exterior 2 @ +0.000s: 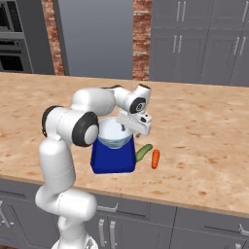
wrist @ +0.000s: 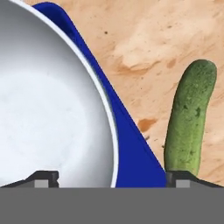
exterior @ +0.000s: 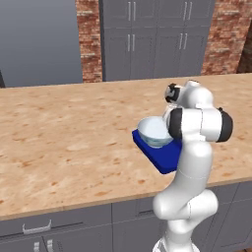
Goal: Place the two vegetables and bowl onto the tray for setting up a vegetable dip station.
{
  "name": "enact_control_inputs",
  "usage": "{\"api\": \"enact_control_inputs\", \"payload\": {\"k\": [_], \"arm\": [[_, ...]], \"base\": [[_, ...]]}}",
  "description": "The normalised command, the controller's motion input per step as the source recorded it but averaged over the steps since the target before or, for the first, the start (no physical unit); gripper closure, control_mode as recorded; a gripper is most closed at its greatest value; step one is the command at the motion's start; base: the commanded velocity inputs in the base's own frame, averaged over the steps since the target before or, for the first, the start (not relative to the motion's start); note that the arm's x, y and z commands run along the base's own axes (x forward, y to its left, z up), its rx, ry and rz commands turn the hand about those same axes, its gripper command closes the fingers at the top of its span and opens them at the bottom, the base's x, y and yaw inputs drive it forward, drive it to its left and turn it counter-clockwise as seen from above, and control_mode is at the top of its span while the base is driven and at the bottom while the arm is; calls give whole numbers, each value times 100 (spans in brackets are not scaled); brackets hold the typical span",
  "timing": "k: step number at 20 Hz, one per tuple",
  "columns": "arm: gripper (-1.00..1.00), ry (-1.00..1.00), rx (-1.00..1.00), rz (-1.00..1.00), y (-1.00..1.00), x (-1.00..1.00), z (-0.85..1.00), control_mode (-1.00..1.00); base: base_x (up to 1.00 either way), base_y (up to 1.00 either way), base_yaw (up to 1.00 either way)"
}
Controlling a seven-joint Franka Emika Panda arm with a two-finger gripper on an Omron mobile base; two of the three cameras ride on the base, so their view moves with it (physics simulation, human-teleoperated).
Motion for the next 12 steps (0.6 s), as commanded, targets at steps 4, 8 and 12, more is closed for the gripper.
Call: {"api": "enact_control_inputs", "payload": {"k": [4,8,12], "arm": [[-100,-3,0,0,-39,-29,36,-100],[-100,-15,0,0,-54,-47,12,-100],[-100,-15,-3,0,-61,-24,-34,-100]], "base": [[0,0,0],[0,0,0],[0,0,0]]}}
